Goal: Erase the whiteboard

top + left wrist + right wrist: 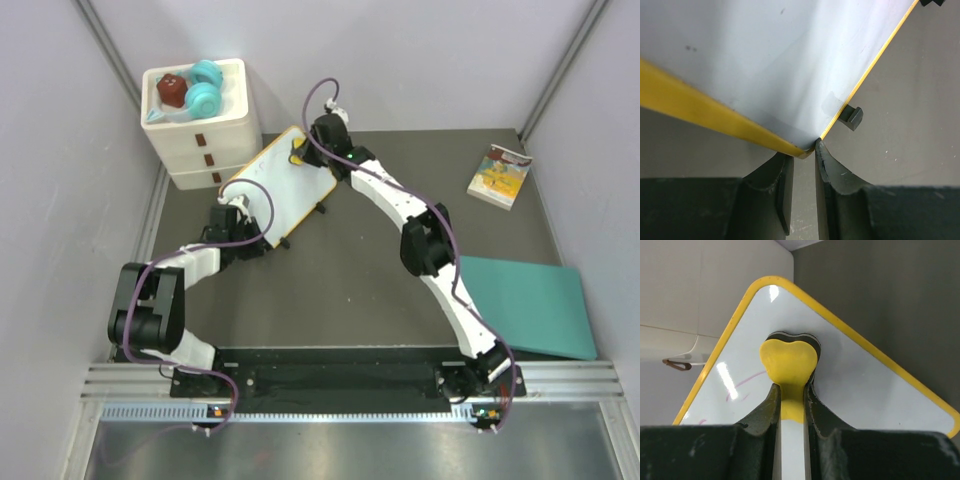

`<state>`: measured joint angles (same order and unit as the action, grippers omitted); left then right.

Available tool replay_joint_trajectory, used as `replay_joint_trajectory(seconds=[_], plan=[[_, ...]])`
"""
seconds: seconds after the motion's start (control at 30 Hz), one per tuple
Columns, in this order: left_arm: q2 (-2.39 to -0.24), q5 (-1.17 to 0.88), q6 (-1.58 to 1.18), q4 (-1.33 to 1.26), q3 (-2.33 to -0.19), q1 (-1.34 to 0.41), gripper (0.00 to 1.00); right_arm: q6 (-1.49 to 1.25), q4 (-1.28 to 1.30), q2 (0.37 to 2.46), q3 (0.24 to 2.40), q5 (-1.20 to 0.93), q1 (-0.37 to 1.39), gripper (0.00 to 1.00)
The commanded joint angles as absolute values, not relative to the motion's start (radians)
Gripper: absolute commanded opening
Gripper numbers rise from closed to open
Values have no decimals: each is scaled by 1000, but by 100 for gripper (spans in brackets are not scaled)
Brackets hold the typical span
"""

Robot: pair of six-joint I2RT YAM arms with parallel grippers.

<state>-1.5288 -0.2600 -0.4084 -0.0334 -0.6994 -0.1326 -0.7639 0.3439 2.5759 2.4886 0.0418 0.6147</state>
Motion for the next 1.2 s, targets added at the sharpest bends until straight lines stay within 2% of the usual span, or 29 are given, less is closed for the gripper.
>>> replay_joint_trajectory(seconds=[0.0,0.6,0.93,1.17], plan=[[-1509,-193,-337,23,-678,-141,6,-741,304,2574,2500,32,678,0],[-1503,-179,-336,25,-678,-150,6,-571,448,2513,2480,120,850,0],[-1502,-179,-336,25,-680,-152,7,-566,541,2508,2474,172,821,0],[-1502,-176,-336,26,-680,-153,7,-604,497,2513,2480,126,746,0]])
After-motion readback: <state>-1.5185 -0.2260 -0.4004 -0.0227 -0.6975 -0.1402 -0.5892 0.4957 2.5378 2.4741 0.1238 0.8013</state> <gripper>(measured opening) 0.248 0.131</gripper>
